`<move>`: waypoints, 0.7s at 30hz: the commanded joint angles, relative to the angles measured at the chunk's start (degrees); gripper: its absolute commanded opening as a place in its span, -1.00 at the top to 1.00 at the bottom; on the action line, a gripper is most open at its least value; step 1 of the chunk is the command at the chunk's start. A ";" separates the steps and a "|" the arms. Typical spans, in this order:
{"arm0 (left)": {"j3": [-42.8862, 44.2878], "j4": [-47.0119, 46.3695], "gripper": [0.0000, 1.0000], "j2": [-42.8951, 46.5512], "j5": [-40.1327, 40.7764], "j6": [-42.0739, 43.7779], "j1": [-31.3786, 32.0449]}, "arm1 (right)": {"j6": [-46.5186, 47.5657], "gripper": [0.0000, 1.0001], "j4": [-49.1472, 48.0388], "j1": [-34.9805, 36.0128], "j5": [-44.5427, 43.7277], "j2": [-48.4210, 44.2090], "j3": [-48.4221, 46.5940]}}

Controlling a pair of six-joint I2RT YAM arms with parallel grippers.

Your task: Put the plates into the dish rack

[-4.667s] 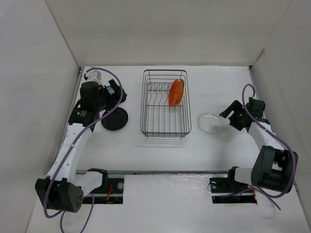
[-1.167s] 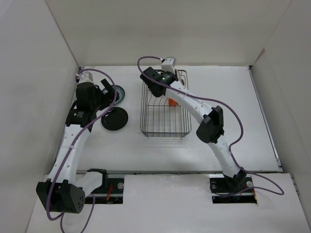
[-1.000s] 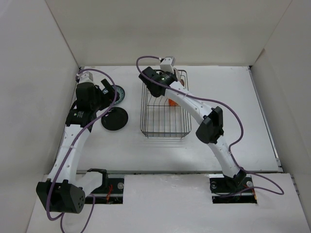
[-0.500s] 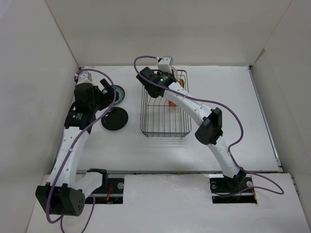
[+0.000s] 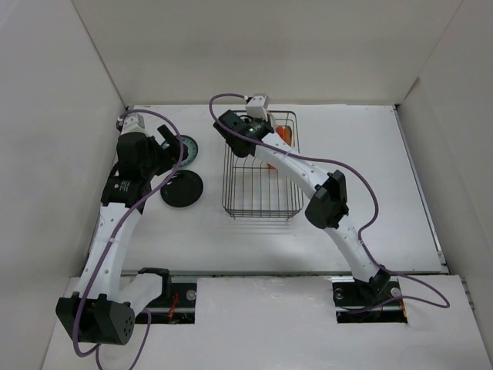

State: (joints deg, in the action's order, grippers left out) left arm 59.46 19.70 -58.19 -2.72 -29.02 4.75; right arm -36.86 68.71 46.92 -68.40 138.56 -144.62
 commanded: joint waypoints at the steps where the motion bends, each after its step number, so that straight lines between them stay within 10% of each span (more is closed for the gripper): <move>1: -0.58 -1.95 -1.00 1.77 0.61 -0.34 -0.27 | 0.56 1.00 -2.17 1.07 0.46 1.09 -2.78; 21: -0.58 -0.37 -1.00 1.24 4.47 -0.34 -0.27 | 2.14 0.12 -3.84 3.18 2.92 -0.65 -2.16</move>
State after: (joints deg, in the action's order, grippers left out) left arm 59.46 19.81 -58.19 -0.75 -29.04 4.75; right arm -35.14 66.72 48.99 -65.06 140.29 -144.88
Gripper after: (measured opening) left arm 0.997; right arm 0.426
